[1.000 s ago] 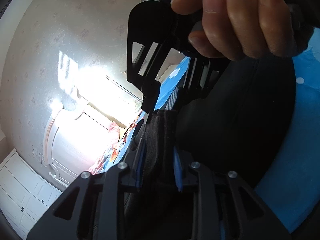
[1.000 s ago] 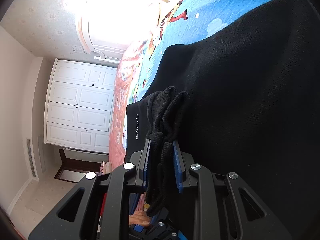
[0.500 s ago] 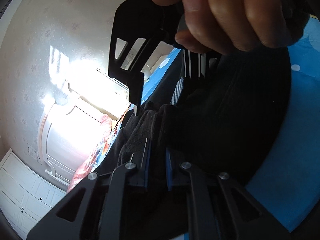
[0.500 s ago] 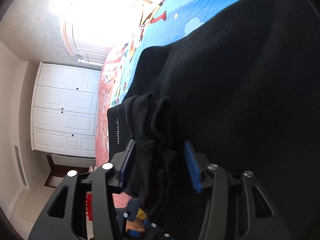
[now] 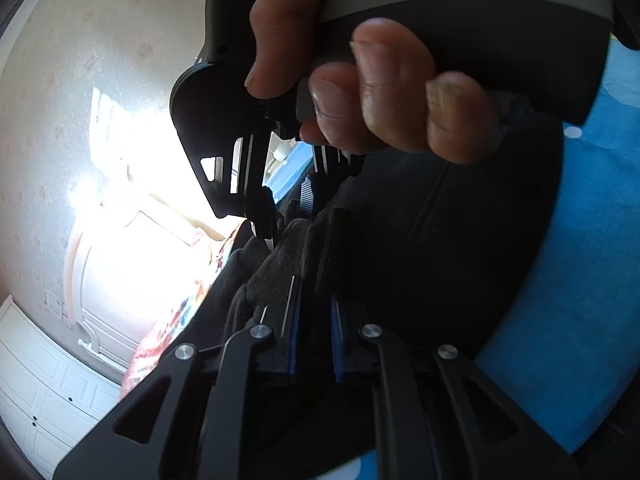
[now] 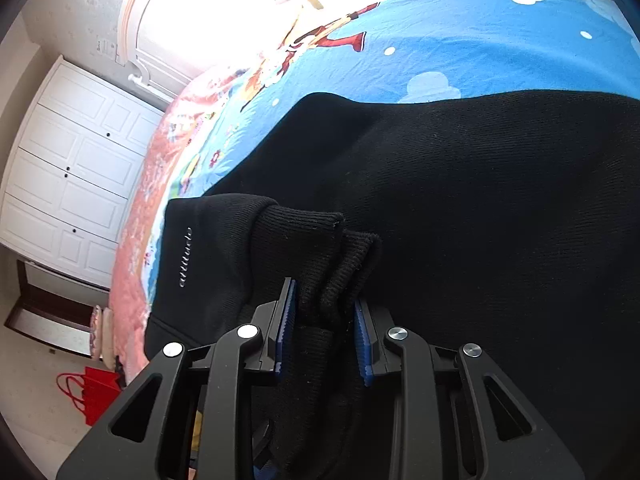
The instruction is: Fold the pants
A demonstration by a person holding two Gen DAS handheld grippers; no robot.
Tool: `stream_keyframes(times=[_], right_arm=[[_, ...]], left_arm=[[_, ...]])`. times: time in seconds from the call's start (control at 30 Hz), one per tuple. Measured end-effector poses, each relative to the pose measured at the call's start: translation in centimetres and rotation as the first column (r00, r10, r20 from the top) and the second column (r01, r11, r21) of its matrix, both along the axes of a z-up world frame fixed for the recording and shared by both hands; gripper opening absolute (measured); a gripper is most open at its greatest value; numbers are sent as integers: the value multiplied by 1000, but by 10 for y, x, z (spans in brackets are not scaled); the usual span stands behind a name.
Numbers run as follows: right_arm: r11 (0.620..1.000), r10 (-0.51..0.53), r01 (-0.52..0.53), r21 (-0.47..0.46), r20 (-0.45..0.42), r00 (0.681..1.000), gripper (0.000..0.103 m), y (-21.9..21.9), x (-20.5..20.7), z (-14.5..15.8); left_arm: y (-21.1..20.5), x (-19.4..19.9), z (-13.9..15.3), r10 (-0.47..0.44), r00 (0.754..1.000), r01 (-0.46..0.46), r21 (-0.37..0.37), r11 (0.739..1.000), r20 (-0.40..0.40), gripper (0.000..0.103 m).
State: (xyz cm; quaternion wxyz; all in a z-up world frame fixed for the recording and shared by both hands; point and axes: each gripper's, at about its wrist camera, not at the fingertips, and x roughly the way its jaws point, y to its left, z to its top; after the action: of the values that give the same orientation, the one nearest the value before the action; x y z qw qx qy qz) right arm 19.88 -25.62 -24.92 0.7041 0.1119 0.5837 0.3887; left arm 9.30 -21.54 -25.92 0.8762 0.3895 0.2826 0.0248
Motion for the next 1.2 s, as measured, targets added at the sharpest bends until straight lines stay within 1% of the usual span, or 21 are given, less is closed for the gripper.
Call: stream_keyframes(times=[0.1, 0.13, 0.2, 0.23, 0.3, 0.37, 0.43, 0.47, 0.5, 0.53, 0.57, 0.6, 0.67, 0.8, 0.9, 0.97, 1.03, 1.1, 1.13, 1.17, 1.2], right_arm=[[999, 12, -9, -47, 70, 997, 20, 3, -4, -3], [998, 17, -11, -63, 91, 996, 21, 6, -6, -4], [994, 26, -11, -106, 142, 989, 21, 13, -14, 0], [991, 35, -11, -132, 175, 984, 22, 17, -18, 2], [985, 43, -3, -175, 225, 973, 25, 22, -23, 3], [975, 40, 21, -222, 270, 962, 37, 26, -27, 5], [948, 28, 83, -308, 340, 940, 67, 28, -32, 13], [934, 30, 110, -339, 383, 923, 67, 25, -35, 17], [928, 40, 122, -352, 420, 906, 68, 24, -39, 24], [926, 45, 132, -353, 451, 891, 77, 19, -43, 30], [926, 39, 152, -345, 490, 871, 83, 18, -50, 39], [930, 24, 177, -321, 537, 843, 90, 18, -60, 48], [938, 14, 201, -284, 608, 794, 91, 16, -80, 57], [954, 35, 173, -246, 663, 748, 92, 42, -114, 67], [955, 60, 135, -263, 617, 785, 92, 61, -122, 58], [940, 96, 108, -323, 556, 826, 92, 70, -122, 39], [913, 135, 80, -401, 482, 866, 92, 74, -120, 13], [914, 148, 80, -397, 511, 847, 92, 71, -125, 7], [907, 163, 78, -413, 515, 842, 92, 72, -128, 7], [905, 164, 79, -418, 514, 842, 92, 72, -129, 7], [905, 161, 80, -418, 510, 845, 93, 72, -128, 6]], left_arm=[[10, -6, 25, -21, 999, 11, -240, 971, -39, 27], [22, -8, 38, -9, 999, -5, -334, 942, -42, 27], [57, -10, 62, 55, 997, -76, -521, 850, -56, 27], [76, -13, 70, 100, 993, -114, -576, 809, -55, 27], [110, -21, 79, 183, 982, -173, -626, 760, -48, 26], [146, -27, 83, 255, 966, -221, -656, 722, -45, 25], [177, -36, 75, 334, 937, -307, -689, 657, -99, 25], [195, -35, 67, 384, 913, -368, -684, 630, -138, 23], [207, -39, 58, 426, 888, -420, -678, 603, -171, 17], [224, -42, 51, 439, 876, -443, -692, 571, -199, 6], [234, -44, 47, 429, 876, -444, -710, 547, -218, 5], [238, -45, 46, 407, 887, -428, -721, 545, -218, 5], [232, -56, 39, 398, 895, -415, -710, 569, -204, 6], [234, -59, 29, 412, 887, -421, -735, 532, -209, 5], [235, -70, 24, 399, 893, -412, -736, 537, -208, 5], [237, -71, 21, 389, 897, -407, -737, 540, -210, 5], [240, -72, 23, 382, 898, -403, -759, 511, -220, 5], [242, -73, 35, 374, 902, -388, -780, 490, -214, 19], [242, -72, 43, 376, 906, -374, -783, 496, -194, 37], [242, -67, 53, 371, 912, -358, -783, 508, -177, 44], [242, -59, 61, 357, 918, -350, -778, 522, -174, 44]])
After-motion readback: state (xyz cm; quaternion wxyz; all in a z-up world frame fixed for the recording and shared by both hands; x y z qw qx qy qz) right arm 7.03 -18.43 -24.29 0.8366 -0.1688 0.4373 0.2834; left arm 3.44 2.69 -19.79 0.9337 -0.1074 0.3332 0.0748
